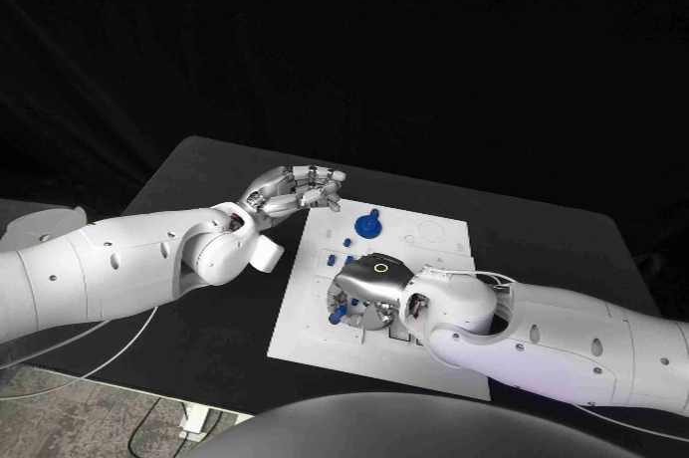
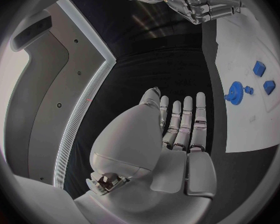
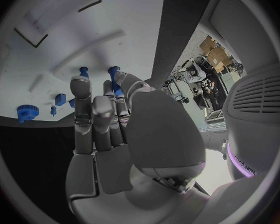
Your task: Assemble the parts on the task board
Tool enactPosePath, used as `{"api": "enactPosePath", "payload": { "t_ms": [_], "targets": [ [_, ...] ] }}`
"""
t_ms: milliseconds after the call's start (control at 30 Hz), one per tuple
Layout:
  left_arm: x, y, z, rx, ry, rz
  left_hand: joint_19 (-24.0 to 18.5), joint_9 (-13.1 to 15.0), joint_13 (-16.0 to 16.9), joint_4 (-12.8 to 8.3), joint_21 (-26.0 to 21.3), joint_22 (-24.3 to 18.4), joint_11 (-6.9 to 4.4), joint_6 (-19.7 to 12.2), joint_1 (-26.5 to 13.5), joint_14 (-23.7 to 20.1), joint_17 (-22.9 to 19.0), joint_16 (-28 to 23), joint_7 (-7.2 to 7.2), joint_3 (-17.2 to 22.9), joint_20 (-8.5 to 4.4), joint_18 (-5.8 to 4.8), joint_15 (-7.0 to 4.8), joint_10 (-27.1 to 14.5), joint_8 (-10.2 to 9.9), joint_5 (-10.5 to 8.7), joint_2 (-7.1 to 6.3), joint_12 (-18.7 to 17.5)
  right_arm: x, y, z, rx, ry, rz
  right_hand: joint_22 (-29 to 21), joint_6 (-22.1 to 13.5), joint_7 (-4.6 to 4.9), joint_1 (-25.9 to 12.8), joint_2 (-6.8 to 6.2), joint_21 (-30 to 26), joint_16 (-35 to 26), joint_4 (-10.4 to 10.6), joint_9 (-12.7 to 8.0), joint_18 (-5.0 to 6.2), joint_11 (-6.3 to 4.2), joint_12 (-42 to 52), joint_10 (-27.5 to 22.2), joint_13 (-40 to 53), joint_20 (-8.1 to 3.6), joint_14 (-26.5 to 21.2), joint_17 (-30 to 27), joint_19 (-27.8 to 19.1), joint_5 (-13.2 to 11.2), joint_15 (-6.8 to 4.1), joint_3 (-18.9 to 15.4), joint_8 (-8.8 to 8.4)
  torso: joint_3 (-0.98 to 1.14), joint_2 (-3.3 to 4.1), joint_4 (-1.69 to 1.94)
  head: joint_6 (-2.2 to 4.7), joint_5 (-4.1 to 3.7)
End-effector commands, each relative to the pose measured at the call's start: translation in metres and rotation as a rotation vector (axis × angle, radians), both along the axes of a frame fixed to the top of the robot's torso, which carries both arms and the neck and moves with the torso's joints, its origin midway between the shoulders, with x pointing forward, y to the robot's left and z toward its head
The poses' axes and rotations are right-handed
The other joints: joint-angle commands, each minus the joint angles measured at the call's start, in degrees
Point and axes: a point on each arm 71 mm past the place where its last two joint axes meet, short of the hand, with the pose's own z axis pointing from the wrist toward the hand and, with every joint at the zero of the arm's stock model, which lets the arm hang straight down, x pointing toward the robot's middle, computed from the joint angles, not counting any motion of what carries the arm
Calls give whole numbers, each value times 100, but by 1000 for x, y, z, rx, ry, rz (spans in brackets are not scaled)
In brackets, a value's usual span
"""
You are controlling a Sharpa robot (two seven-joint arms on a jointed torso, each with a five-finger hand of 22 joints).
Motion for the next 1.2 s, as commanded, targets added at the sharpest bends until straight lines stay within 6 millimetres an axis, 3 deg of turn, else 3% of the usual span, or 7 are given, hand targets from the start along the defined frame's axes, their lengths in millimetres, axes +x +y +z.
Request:
{"api": "enactPosePath", "payload": {
  "t_ms": [33, 200, 300, 533, 733, 933, 1200],
  "targets": [
    [-1, -2, 0, -16, 5, -14, -5, -5, -5, -15, -36, 7, 16, -21, 38, -33, -7, -19, 23, 18, 49, 83, 17, -8, 26, 40, 23, 8, -1, 1, -1, -24, -2, 7, 341, -24, 21, 23, 8, -28, -32, -33, -7, -48, -21, -4, 51, 4, 2, -43, -12, -32, 24, 2, -5, -34, -1, 2, 0, 0, 10],
    [0, -2, 0, -16, 7, -14, -6, -6, -8, -18, -38, 7, 15, -23, 43, -35, -8, -19, 24, 21, 49, 84, 17, -9, 27, 41, 24, 8, -1, 1, -2, -25, 1, 8, 336, -52, 31, 18, 3, -53, -48, -40, -15, -46, -12, -9, 42, 8, 6, -59, -29, -51, 22, 8, -1, -60, 3, 4, -3, 0, 17],
    [0, -2, -1, -16, 8, -12, -6, -6, -8, -18, -38, 7, 15, -23, 43, -35, -8, -19, 24, 21, 49, 84, 17, -9, 27, 41, 24, 8, -2, 2, -2, -29, 7, 9, 318, -302, 73, -38, -22, -137, -90, -25, -86, -43, 31, -58, -57, 9, 29, -103, -74, -107, -34, 46, 10, -230, 2, 3, -3, 0, 6],
    [1, -2, -1, -18, 11, -10, -6, -6, -8, -18, -38, 7, 15, -23, 43, -35, -8, -19, 24, 21, 49, 84, 17, -9, 27, 41, 24, 8, -2, 4, -3, -26, 17, 13, 212, -1161, -123, -259, -151, -612, -329, 91, -326, 9, 176, -223, -576, -6, 121, -309, -353, -326, -440, 168, -13, -707, 3, 2, 0, 0, -5],
    [1, -2, -2, -18, 13, -10, -6, -6, -8, -18, -38, 7, 15, -23, 43, -35, -8, -19, 24, 21, 49, 84, 17, -9, 27, 41, 24, 8, -2, 5, -2, -12, 17, 13, 162, -1658, -242, -408, -204, -819, -400, 196, -504, 47, 252, -235, -1046, 37, 186, -382, -446, -401, -801, 203, -197, -707, 3, 5, 3, 0, -6],
    [1, -1, -2, -16, 15, -7, -7, -8, -14, -21, -41, 9, 13, -27, 49, -37, -9, -19, 27, 23, 50, 85, 17, -12, 28, 41, 24, 7, -1, -1, 0, 8, 5, -6, 124, -1713, -252, -515, -248, -995, -441, 312, -576, 71, 284, -140, -1343, 112, 212, -433, -510, -442, -1043, 201, -474, -670, 6, 7, -1, 0, 14],
    [1, 1, -2, -13, 15, 0, -8, -10, -18, -22, -43, 9, 13, -32, 49, -39, -10, -19, 31, 21, 50, 85, 17, -14, 28, 38, 21, 7, 10, -41, 29, 51, 2, -103, 88, -1600, -193, -447, -266, -1203, -492, 569, -633, 91, 282, 162, -1596, 273, 199, -492, -592, -455, -1301, 177, -810, -595, -2, -3, -14, 0, 5]
  ]
}}
